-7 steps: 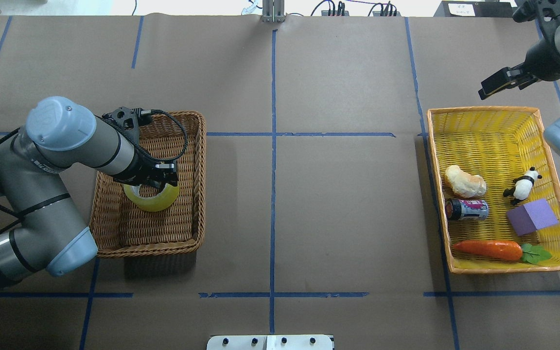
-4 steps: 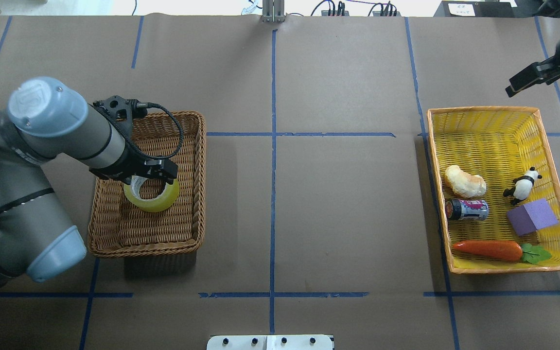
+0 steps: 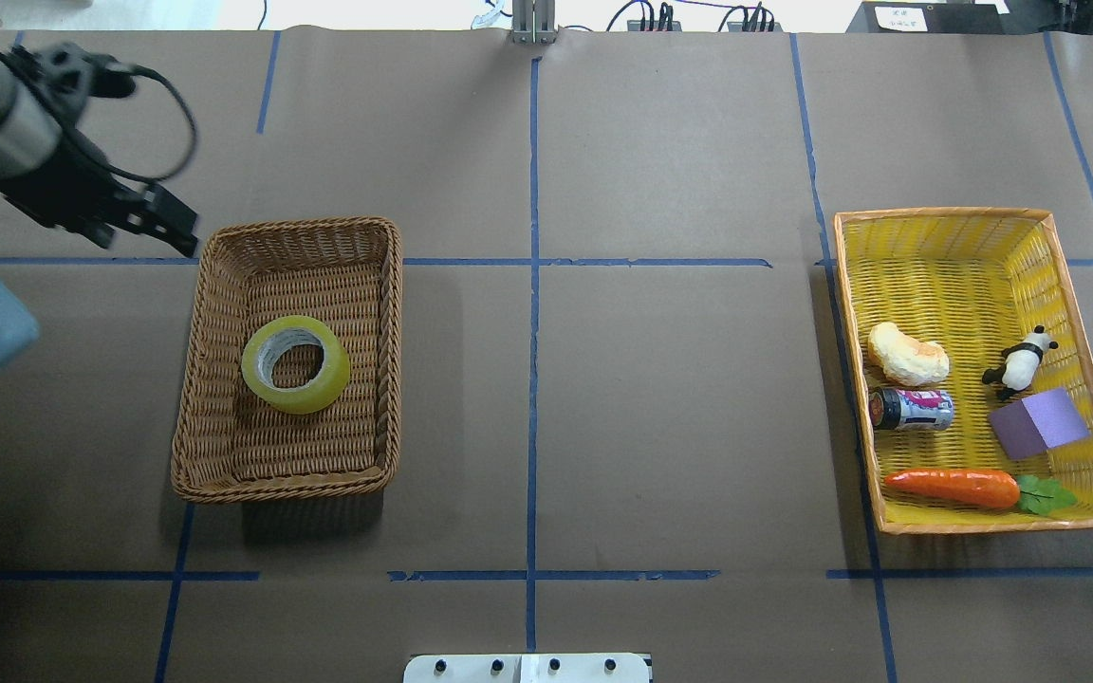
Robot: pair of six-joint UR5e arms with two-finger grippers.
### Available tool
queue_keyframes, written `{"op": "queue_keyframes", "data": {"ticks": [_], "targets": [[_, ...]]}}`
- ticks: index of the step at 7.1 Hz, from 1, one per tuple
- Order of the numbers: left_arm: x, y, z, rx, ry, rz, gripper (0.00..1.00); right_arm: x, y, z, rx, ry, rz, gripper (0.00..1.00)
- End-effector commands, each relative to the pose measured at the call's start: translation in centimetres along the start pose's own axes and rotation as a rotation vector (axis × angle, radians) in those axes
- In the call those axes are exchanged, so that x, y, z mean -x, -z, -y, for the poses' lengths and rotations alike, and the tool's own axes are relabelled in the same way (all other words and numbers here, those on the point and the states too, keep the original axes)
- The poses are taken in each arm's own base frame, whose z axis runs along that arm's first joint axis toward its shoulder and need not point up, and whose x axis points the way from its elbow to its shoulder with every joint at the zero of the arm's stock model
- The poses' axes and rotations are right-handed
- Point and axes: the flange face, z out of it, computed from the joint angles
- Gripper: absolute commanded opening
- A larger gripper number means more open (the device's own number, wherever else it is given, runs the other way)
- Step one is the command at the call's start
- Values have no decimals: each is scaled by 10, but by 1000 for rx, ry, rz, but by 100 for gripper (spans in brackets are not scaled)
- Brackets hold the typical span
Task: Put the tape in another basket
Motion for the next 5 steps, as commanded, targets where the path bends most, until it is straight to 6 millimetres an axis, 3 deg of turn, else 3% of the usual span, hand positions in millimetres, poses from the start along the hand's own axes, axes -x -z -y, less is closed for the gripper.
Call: {"op": "queue_keyframes", "data": {"ticks": [1,2,4,5], "targets": [[127,8,32,32,12,9,100,-79,6,-65,-13,-39,11,100],[185,6,32,48,41,18,100,-76,12,-60,-27,-36,1,100],[297,15,16,61,42,46,100,-81,7,-67,-17,-126,9,100],[343,13,9,77,37,31,100,-81,5,-71,-12,-152,12,100]]}}
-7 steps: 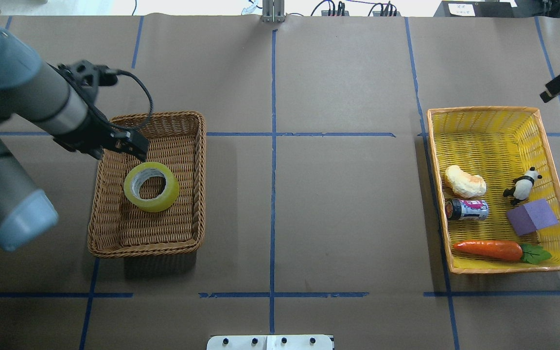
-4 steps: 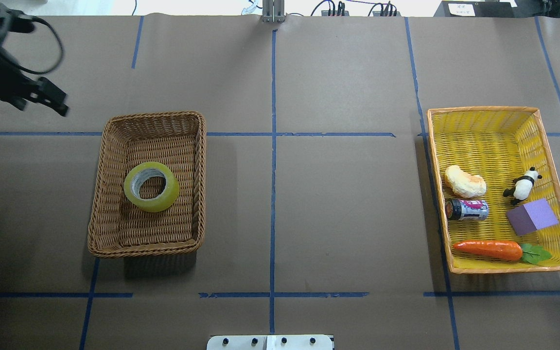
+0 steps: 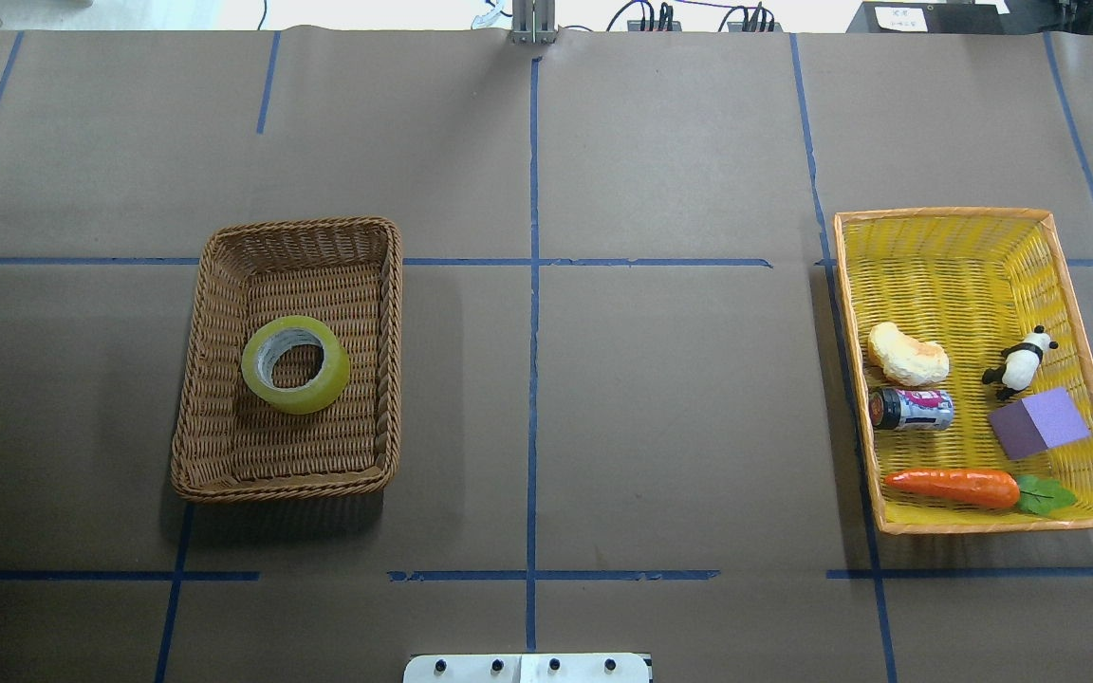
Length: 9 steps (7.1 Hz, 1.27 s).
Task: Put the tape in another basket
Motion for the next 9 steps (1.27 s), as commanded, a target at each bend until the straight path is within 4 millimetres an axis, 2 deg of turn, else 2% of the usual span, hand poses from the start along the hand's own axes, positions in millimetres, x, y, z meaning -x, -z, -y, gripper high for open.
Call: {"op": "queue_keyframes", "data": {"ticks": [1,2,3,4,5,7,8,9], "targets": [[91,-14,-16,35,7,-49,100,-3,-4,-9,7,-72,13,100],[109,-14,-26,38,44,-54,100,-2,-6,-13,8,-124,36,100],[137,0,-41,11,89,-55,100,0,-4,-11,3,-146,36,100],[155,5,-60,-1,84,-57,100,1,-4,-7,2,-143,35,100],[154,4,-75,-2,69,-58,100,2,-2,-6,-2,-142,35,100],[138,7,-135,-16,57,-56,100,1,-3,-7,0,-144,35,100],[131,10,-153,-20,59,-55,100,2,-3,-6,0,-142,35,100],[131,7,-157,5,82,-54,100,1,-2,-6,-2,-142,33,100]]}}
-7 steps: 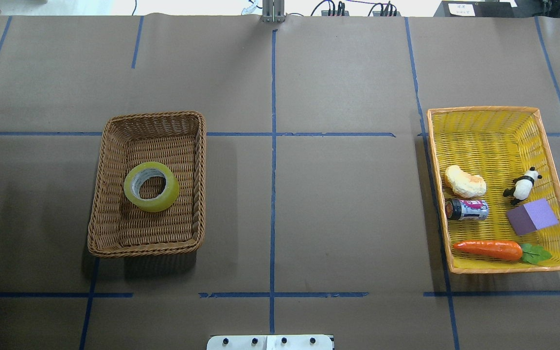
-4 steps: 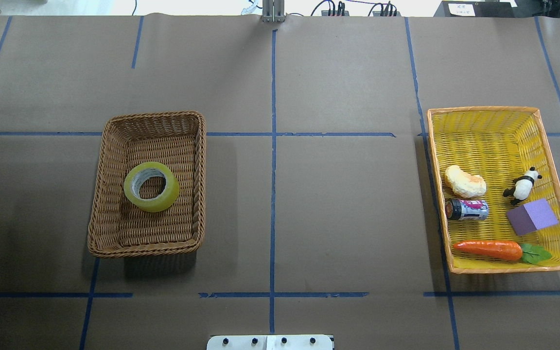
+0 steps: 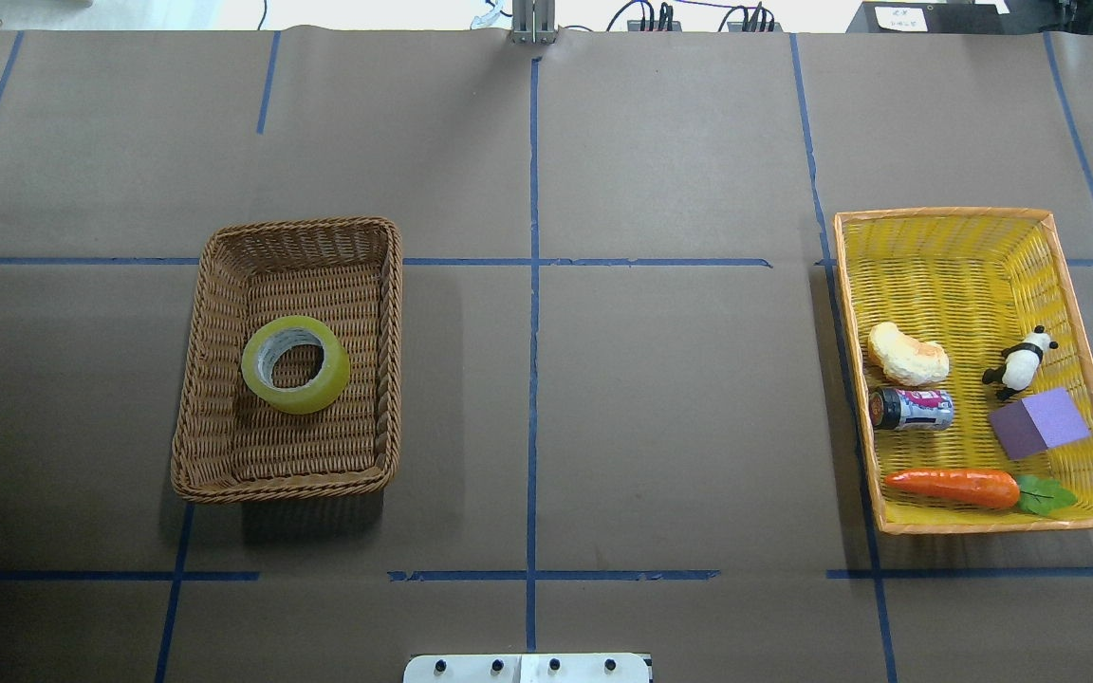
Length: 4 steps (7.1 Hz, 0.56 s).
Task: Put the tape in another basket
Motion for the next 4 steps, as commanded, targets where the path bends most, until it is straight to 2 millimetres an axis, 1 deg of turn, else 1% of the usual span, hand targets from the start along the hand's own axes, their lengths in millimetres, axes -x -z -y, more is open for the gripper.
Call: {"op": "queue_keyframes", "data": {"ticks": [1,2,4], "targets": [[-2,-2,-10,24,16,18,100,0,0,0,1,0,-1,100],[4,-5,-10,32,17,40,100,-2,-1,0,2,-1,-1,100],[8,-8,-11,39,12,53,100,-3,-2,0,3,-1,-3,100]]}}
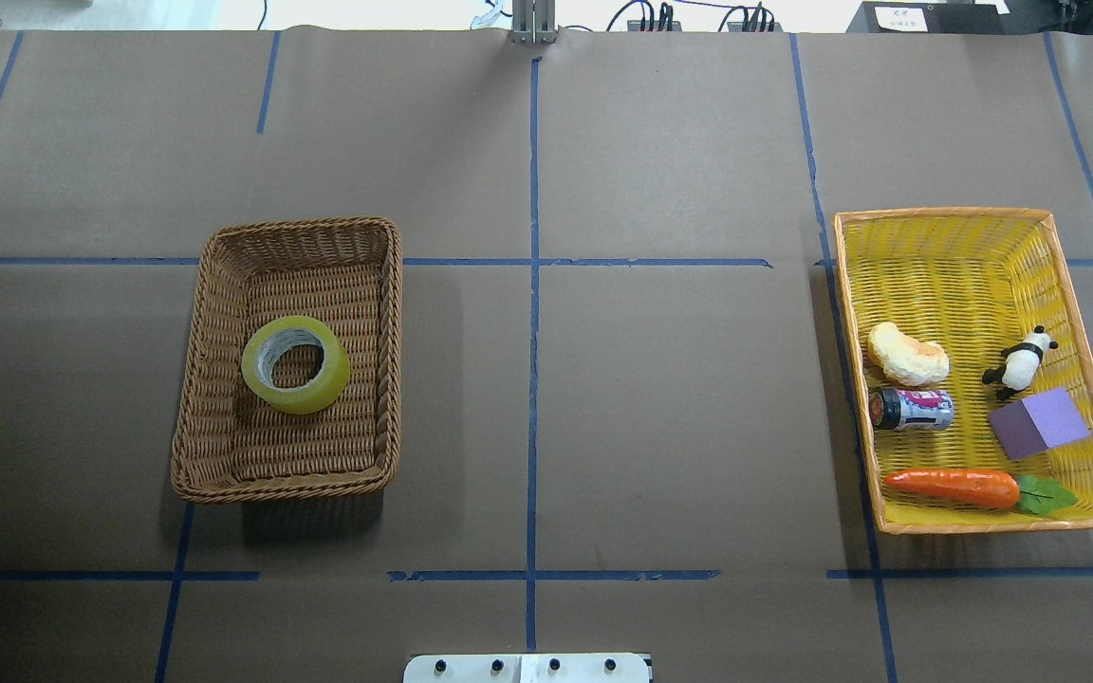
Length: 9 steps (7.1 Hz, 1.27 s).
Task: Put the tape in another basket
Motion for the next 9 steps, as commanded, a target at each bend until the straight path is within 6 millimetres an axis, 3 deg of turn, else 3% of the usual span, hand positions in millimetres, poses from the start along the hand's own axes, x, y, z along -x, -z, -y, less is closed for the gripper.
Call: {"op": "queue_keyframes", "data": {"ticks": [1,9], "targets": [[4,-4,2,6,-3,9,100,-2,-2,-2,3,2,-1,100],[7,-5,1,8,-3,26,100,-8,-4,-6,9,-13,-5,100]]}}
